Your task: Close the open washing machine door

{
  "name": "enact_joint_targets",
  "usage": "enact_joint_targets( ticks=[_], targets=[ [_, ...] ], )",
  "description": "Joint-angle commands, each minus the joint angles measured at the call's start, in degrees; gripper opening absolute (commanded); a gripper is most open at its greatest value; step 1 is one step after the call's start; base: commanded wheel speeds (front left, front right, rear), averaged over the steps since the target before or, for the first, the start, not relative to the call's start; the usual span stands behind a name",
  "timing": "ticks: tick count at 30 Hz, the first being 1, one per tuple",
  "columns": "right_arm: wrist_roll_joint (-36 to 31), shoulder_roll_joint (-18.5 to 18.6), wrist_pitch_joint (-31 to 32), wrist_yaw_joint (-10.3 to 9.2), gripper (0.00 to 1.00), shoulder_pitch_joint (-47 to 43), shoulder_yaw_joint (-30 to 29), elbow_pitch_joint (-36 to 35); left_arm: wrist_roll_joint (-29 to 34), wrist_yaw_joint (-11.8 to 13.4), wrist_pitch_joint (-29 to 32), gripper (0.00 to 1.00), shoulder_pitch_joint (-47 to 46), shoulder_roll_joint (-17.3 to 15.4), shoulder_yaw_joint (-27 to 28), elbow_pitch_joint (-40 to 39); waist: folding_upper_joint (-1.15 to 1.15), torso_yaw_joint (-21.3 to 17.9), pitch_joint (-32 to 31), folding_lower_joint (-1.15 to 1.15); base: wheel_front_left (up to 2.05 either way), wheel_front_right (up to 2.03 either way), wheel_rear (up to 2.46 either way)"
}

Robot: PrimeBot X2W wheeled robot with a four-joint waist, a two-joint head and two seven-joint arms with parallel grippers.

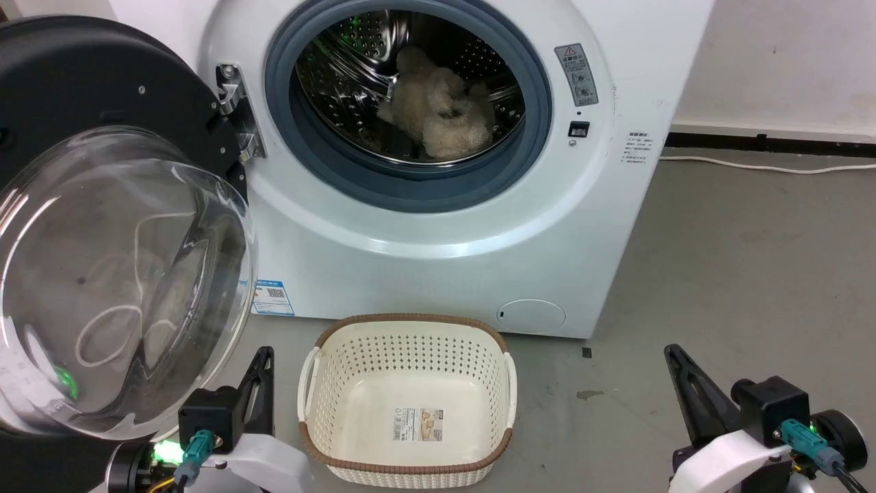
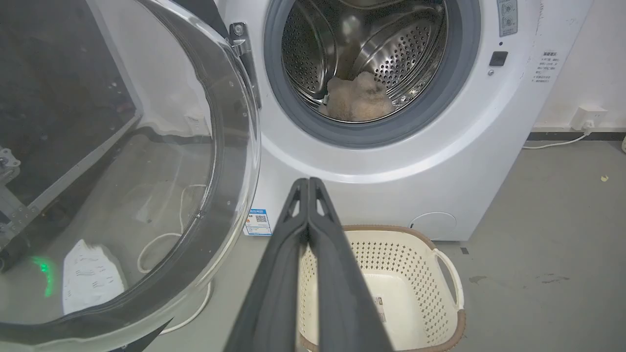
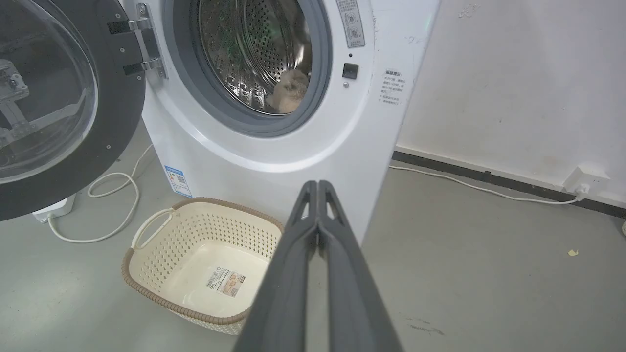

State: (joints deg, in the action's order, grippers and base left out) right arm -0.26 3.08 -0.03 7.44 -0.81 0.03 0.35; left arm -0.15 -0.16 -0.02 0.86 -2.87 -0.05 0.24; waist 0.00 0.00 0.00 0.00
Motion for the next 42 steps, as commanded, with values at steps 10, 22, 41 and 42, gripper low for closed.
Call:
enact_joint_targets(
  ticks=[10, 22, 41, 42],
  targets=[
    [0.0, 0.0, 0.0, -0.01, 1.00, 0.0, 0.0, 0.0, 0.0, 0.0, 0.0, 1.00, 0.0, 0.0, 0.0, 0.0, 0.00, 0.0, 0.0, 0.00, 0.00, 0.00, 0.00],
    [0.9, 0.1, -1.0, -0.01, 1.00, -0.3, -0.4, 0.2, -0.1, -0.3, -1.0, 1.00, -0.1, 0.0, -0.3, 0.3, 0.00, 0.3, -0.1, 0.00, 0.00, 0.00, 0.00],
    [1.6, 0.4, -3.8, 0.00, 1.00, 0.2, 1.6, 1.9, -0.3, -0.4, -3.8, 1.00, 0.4, -0.7, -0.9, 0.2, 0.00, 7.6, -0.1, 0.00, 0.00, 0.00, 0.00],
    [1.7, 0.5, -3.9, 0.00, 1.00, 0.5, 1.9, 2.1, -0.3, -0.3, -3.9, 1.00, 0.5, -0.7, -0.9, 0.0, 0.00, 7.9, 0.0, 0.00, 0.00, 0.00, 0.00]
  ],
)
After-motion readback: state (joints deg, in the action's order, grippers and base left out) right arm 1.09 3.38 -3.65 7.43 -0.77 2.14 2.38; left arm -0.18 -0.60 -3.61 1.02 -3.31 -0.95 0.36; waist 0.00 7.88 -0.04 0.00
